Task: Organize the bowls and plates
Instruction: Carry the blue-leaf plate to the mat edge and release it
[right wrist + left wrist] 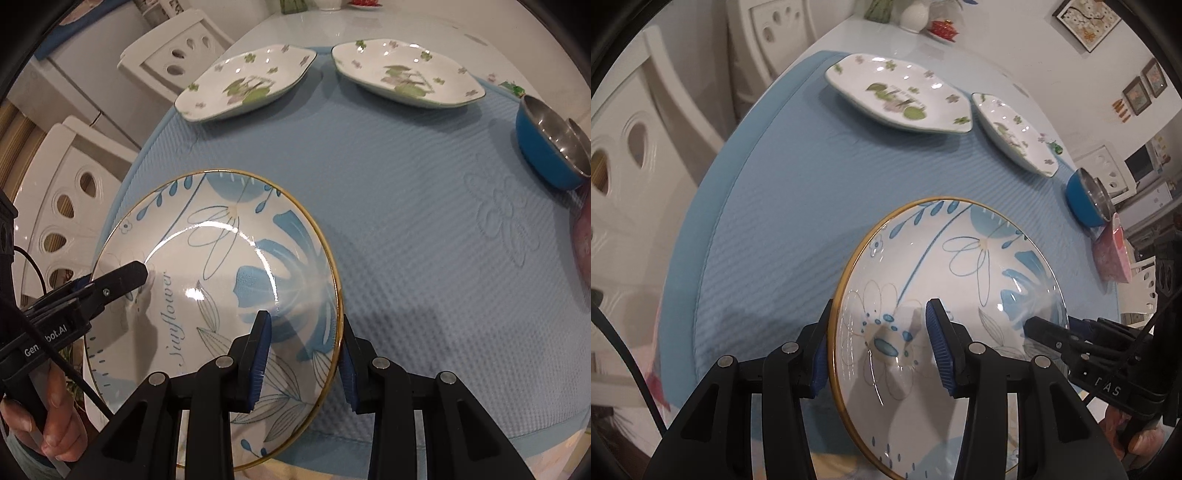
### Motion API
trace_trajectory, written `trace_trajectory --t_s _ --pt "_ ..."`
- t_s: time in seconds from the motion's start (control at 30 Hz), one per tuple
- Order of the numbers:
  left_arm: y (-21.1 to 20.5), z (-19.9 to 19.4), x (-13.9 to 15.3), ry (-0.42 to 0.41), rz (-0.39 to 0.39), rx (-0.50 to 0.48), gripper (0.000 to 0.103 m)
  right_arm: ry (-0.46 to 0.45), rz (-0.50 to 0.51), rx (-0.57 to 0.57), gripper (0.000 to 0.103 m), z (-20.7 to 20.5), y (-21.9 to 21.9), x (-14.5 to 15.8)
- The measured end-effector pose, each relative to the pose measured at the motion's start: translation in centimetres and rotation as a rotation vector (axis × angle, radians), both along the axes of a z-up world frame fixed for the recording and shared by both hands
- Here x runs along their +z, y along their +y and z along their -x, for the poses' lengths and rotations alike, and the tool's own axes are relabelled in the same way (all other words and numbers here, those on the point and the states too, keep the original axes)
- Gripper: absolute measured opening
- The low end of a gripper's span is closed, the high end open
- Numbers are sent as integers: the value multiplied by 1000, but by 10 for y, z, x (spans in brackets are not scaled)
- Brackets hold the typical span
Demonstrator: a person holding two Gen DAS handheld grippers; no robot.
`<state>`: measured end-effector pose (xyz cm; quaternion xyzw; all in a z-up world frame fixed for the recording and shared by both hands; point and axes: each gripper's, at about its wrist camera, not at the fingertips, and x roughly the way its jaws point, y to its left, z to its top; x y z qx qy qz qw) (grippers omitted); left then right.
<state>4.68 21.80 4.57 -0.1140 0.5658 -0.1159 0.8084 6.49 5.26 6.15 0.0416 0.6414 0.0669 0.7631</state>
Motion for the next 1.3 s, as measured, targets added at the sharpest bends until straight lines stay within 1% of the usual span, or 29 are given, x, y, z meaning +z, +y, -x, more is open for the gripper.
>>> trace_trajectory --t_s 0.23,0.33,0.53,0.6,0.67,0.73,0.8,0.93,1.03,1.2,1.3 --pt "0 9 -11 18 -4 -4 42 64 22 10 33 2 5 -17" --pt "-1 9 -13 14 -5 -3 42 61 34 10 33 1 6 -19" --pt "4 12 -22 35 5 12 42 49 28 12 33 4 8 -16" --pt "6 14 -20 24 8 26 42 42 24 14 33 7 6 -13" --pt "10 14 -14 2 8 36 42 45 21 17 33 9 4 -12" --pt "13 14 -10 -13 -10 45 42 53 11 19 33 11 3 -12" --pt "19 14 -6 -14 -15 57 42 43 0 13 33 14 0 -7" --pt "34 24 12 -44 -6 118 42 -7 -30 1 33 22 -14 17" --pt "37 32 26 -73 -1 149 43 -33 -51 -11 33 27 -24 30" --pt "24 49 57 -138 -7 178 44 -77 -59 4 33 41 -41 49" --pt "8 59 76 -166 -20 164 45 -97 -72 5 33 51 -50 59"
